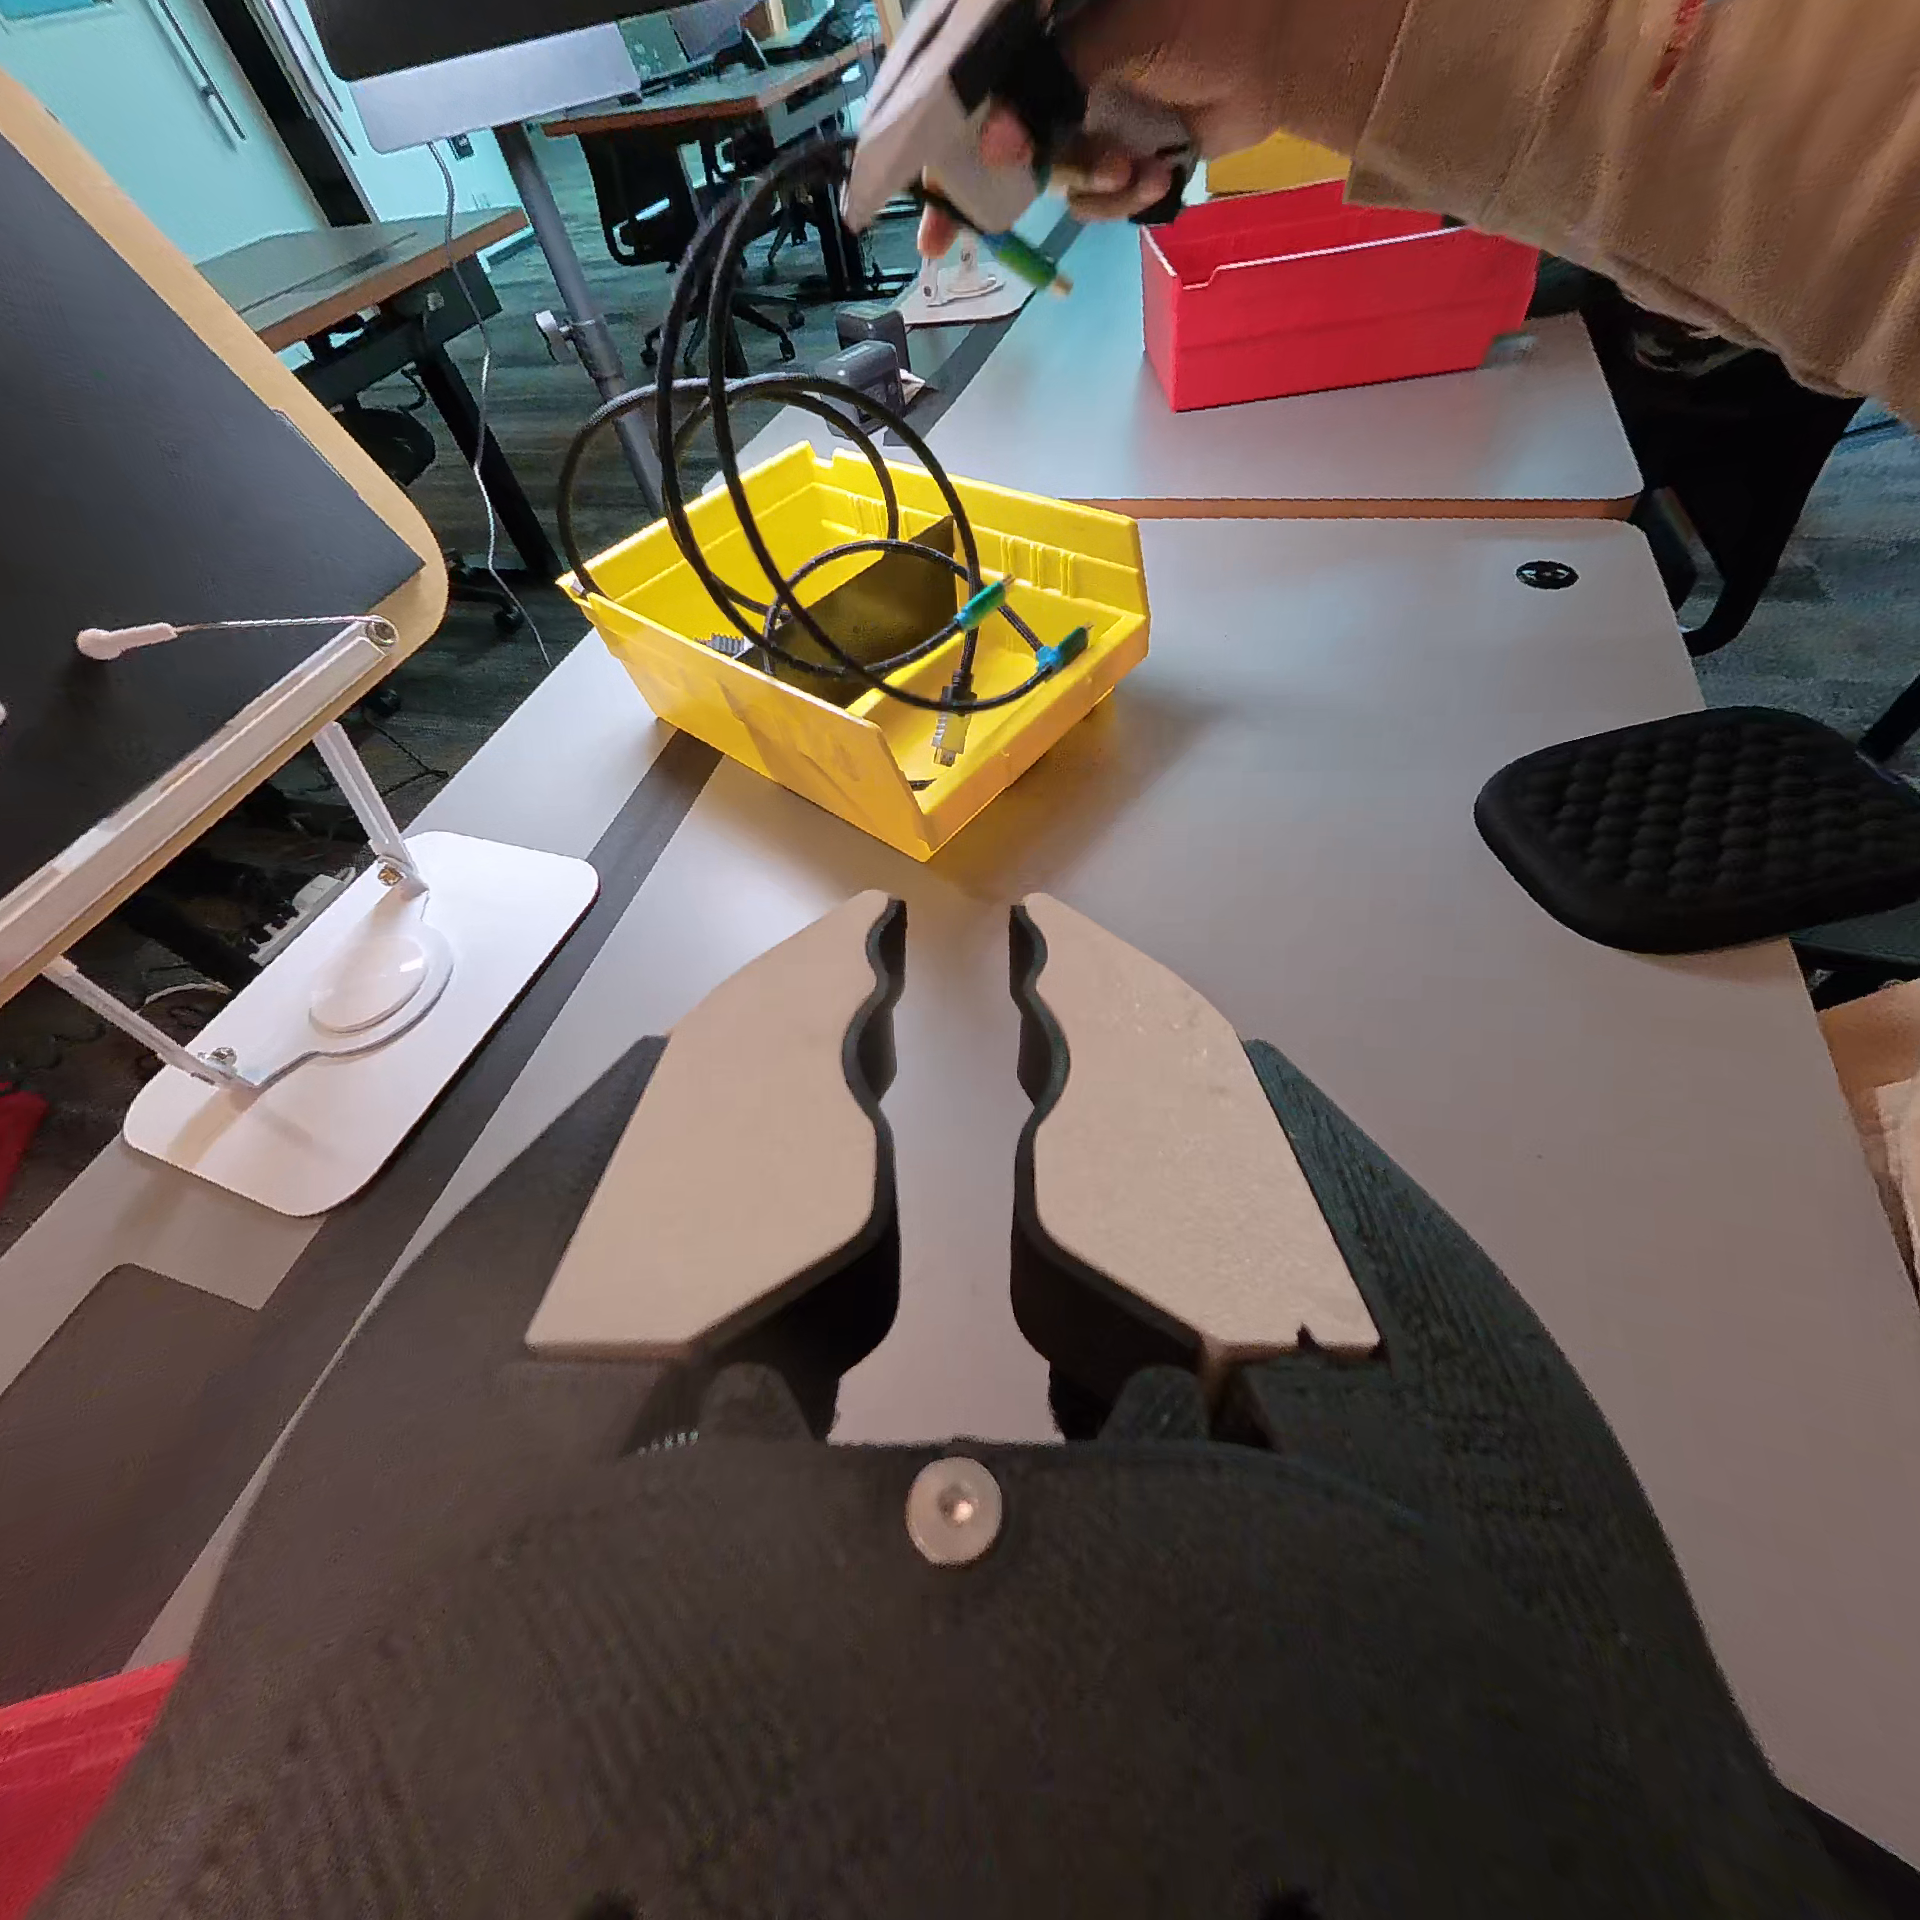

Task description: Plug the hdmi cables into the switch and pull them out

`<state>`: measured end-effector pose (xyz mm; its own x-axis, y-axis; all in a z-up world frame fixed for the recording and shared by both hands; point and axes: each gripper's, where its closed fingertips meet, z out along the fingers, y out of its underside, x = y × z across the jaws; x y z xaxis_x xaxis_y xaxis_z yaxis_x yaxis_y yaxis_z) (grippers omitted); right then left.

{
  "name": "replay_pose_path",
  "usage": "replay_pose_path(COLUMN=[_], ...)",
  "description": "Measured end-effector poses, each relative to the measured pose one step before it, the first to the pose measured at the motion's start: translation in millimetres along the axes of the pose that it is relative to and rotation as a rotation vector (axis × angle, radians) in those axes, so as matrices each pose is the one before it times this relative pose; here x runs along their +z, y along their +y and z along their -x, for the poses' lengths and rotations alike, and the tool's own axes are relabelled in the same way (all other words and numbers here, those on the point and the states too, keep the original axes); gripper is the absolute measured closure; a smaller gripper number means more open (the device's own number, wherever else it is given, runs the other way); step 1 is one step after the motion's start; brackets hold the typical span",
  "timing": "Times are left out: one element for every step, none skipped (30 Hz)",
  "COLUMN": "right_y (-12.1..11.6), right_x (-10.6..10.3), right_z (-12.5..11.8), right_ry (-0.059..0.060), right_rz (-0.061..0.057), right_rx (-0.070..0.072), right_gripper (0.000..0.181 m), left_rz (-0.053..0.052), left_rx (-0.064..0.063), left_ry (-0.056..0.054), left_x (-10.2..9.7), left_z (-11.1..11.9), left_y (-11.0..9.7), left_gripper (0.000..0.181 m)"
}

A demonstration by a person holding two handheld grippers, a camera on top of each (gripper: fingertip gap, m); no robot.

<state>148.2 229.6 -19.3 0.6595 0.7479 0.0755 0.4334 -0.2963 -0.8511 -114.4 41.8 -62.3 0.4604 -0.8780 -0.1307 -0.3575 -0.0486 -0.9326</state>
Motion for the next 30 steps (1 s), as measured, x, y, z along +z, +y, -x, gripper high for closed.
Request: replay_pose_path(right_y=[16.36, 15.96, 16.05, 14.69, 11.74, 9.78, 7.63, 7.02, 7.40, 7.21, 6.89, 6.34, 4.77, 2.85, 0.99, -1.15, -3.63, -4.76, -5.86, -6.88, -6.55, -5.58, -4.20, -2.11, 2.69, 7.78, 10.51, 11.51, 10.13, 7.25], right_x=[10.62, 11.76, 12.19, 11.58, 10.52, 9.16, 7.53, 6.09, 5.31, 4.92, 4.48, 3.59, 1.87, -0.79, -3.93, -7.29, -10.00, -12.30, -14.00, -13.92, -12.30, -9.22, -4.90, 0.37, 5.45, 10.29, 13.83, 15.73, 15.05, 12.31], right_z=[-10.23, -6.66, -5.52, -5.43, -2.38, -2.13, -0.68, -0.90, -1.24, 0.79, 3.86, 5.90, 6.09, 4.15, 3.30, 2.24, 3.08, 3.10, 0.32, -4.20, -9.41, -13.12, -15.55, -15.17, -14.05, -12.23, -7.53, -1.28, 2.06, 2.60], right_ry=[0.0379, 0.0224, 0.0280, 0.0409, 0.0321, 0.0379, 0.0318, 0.0362, 0.0426, 0.0313, 0.0068, -0.0114, -0.0168, -0.0121, -0.0151, -0.0188, -0.0358, -0.0423, -0.0288, -0.0071, 0.0137, 0.0250, 0.0316, 0.0300, 0.0331, 0.0347, 0.0180, -0.0092, -0.0194, -0.0117], right_rz=[0.0524, 0.0502, 0.0573, 0.0574, 0.0467, 0.0435, 0.0353, 0.0380, 0.0439, 0.0393, 0.0361, 0.0305, 0.0203, 0.0098, -0.0018, -0.0174, -0.0357, -0.0416, -0.0497, -0.0549, -0.0467, -0.0374, -0.0274, -0.0149, 0.0125, 0.0399, 0.0506, 0.0541, 0.0478, 0.0323], right_rx=[0.0009, -0.0023, -0.0087, -0.0310, -0.0402, -0.0332, -0.0355, -0.0375, -0.0569, -0.0632, -0.0488, -0.0299, -0.0159, -0.0088, 0.0001, 0.0198, 0.0369, 0.0426, 0.0354, 0.0303, 0.0341, 0.0370, 0.0422, 0.0376, 0.0219, 0.0044, 0.0023, 0.0095, 0.0064, -0.0049], right_gripper=[0.175, 0.175, 0.174, 0.174, 0.174, 0.174, 0.174, 0.174, 0.173, 0.173, 0.171, 0.170, 0.170, 0.169, 0.162, 0.152, 0.141, 0.131, 0.125, 0.124, 0.124, 0.125, 0.127, 0.129, 0.129, 0.129, 0.128, 0.128, 0.132, 0.143], left_rz=[0.0051, 0.0032, 0.0011, -0.0010, -0.0018, -0.0007, 0.0009, 0.0016, 0.0016, 0.0020, 0.0026, 0.0025, 0.0019, 0.0014, 0.0005, -0.0009, -0.0018, -0.0019, -0.0022, -0.0033, -0.0029, -0.0008, 0.0020, 0.0048, 0.0057, 0.0057, 0.0057, 0.0049, 0.0034, 0.0010], left_rx=[0.0030, 0.0023, 0.0003, -0.0025, -0.0046, -0.0052, -0.0047, -0.0042, -0.0042, -0.0040, -0.0024, -0.0007, 0.0002, -0.0005, -0.0014, -0.0021, -0.0026, -0.0025, -0.0030, -0.0035, -0.0034, -0.0030, -0.0021, 0.0001, 0.0021, 0.0031, 0.0037, 0.0037, 0.0016, -0.0017], left_ry=[0.0004, -0.0006, -0.0014, -0.0010, -0.0001, -0.0008, -0.0018, -0.0013, -0.0005, -0.0003, -0.0001, -0.0008, -0.0017, -0.0018, -0.0010, -0.0006, -0.0003, 0.0000, 0.0000, 0.0016, 0.0039, 0.0039, 0.0030, 0.0030, 0.0018, 0.0007, -0.0007, -0.0027, -0.0041, -0.0039], left_x=[0.73, 0.31, -0.04, -0.31, -0.36, -0.27, -0.17, 0.14, 0.29, 0.36, 0.41, 0.24, -0.01, -0.01, -0.31, -0.44, -0.38, -0.36, -0.24, 0.16, 0.65, 1.02, 1.40, 1.66, 1.46, 1.12, 0.68, 0.05, -0.59, -1.06], left_z=[-0.54, -0.15, 0.32, 0.74, 1.01, 1.23, 1.50, 1.40, 1.11, 1.03, 0.59, 0.56, 0.42, 0.52, 0.33, 0.47, 0.41, 0.47, 0.60, 0.30, -0.18, -0.31, -0.44, -0.89, -0.97, -0.94, -0.69, -0.17, 0.52, 1.09], left_y=[0.70, 0.48, 0.36, 0.24, 0.57, 0.89, 1.13, 1.28, 1.31, 1.09, 0.96, 0.87, 0.55, 0.51, 0.42, 0.25, 0.13, 0.02, -0.05, -0.21, -0.17, 0.12, 0.56, 0.80, 0.82, 0.60, 0.65, 0.62, 0.67, 0.61], left_gripper=[0.162, 0.162, 0.162, 0.162, 0.162, 0.162, 0.162, 0.162, 0.162, 0.162, 0.162, 0.162, 0.162, 0.162, 0.162, 0.162, 0.162, 0.162, 0.162, 0.162, 0.162, 0.162, 0.162, 0.162, 0.162, 0.162, 0.162, 0.162, 0.162, 0.162])
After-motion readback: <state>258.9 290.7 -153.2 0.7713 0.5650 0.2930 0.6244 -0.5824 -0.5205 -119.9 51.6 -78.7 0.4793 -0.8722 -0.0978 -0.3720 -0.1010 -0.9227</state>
